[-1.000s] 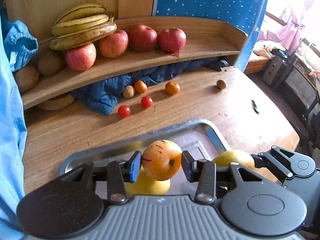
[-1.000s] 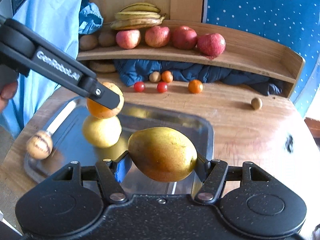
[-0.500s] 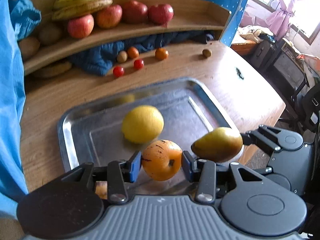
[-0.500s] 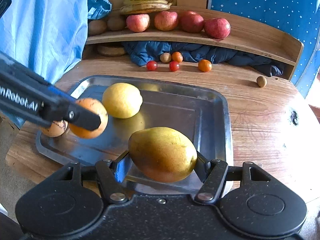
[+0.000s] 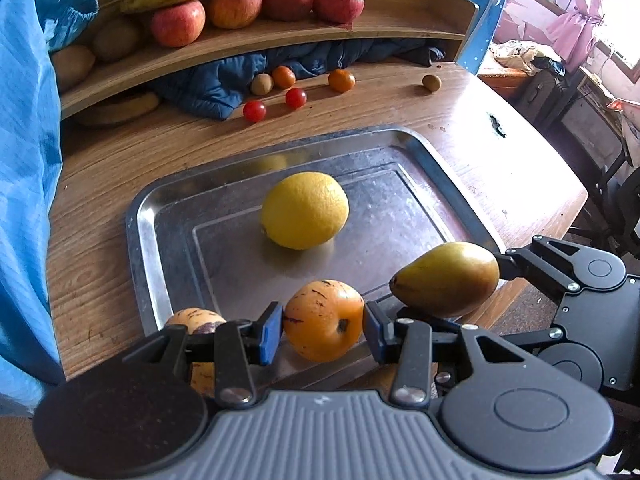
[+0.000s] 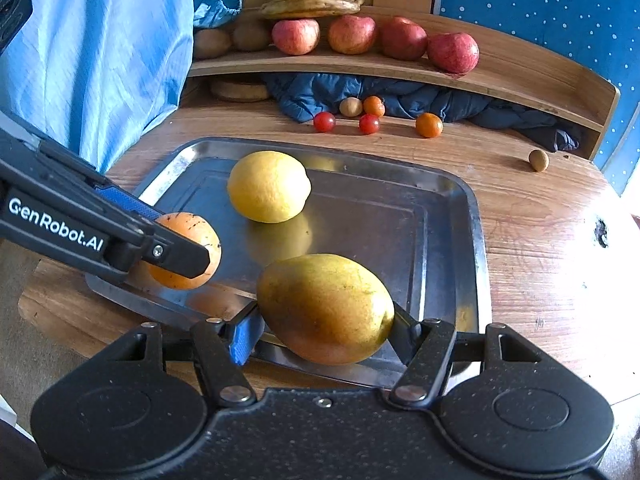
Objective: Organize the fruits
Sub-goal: 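Carry the orange fruit in left tool while right tool carries the pear to the tray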
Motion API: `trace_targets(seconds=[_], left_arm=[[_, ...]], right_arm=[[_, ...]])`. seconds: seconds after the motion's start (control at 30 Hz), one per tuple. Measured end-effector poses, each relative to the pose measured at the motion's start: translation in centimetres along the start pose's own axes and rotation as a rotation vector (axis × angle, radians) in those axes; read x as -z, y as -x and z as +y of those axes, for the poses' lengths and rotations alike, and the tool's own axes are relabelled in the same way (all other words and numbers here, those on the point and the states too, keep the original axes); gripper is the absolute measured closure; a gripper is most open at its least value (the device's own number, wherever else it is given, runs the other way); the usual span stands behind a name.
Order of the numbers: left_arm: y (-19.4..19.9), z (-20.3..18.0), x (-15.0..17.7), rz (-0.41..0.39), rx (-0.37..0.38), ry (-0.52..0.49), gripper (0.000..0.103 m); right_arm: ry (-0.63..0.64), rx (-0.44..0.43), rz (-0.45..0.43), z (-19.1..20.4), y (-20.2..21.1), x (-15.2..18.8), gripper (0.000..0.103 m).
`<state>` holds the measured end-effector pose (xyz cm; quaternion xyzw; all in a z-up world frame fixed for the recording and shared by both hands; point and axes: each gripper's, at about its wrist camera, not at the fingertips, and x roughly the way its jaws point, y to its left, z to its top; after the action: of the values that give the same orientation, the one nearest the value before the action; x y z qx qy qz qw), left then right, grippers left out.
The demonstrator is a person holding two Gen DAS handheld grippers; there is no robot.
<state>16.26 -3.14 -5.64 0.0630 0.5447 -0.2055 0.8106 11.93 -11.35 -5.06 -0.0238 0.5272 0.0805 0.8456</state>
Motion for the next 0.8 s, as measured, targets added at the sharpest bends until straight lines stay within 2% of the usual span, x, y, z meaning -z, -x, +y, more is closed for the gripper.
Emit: trace_targets(seconds=[0.23,0.43,0.8], left_arm=[[-0.6,0.0,0.2,0.015,-0.003,0.011,0.056],[-1.2,0.1,0.3,0.046,-0.034,0.005,0.056],[-1.2,0.0,0.2,0.049,-0.038,-0.006,0.055]], right_arm=[[-0.007,0.008,0.005,-0.4,-0.1,0.2,0.036],[-0.015,0.007,0.007,-0.3,-0.2,0.3,0.036],[-0.019,0.005,0.013,-0.4,-0.5,0.2,0.036]])
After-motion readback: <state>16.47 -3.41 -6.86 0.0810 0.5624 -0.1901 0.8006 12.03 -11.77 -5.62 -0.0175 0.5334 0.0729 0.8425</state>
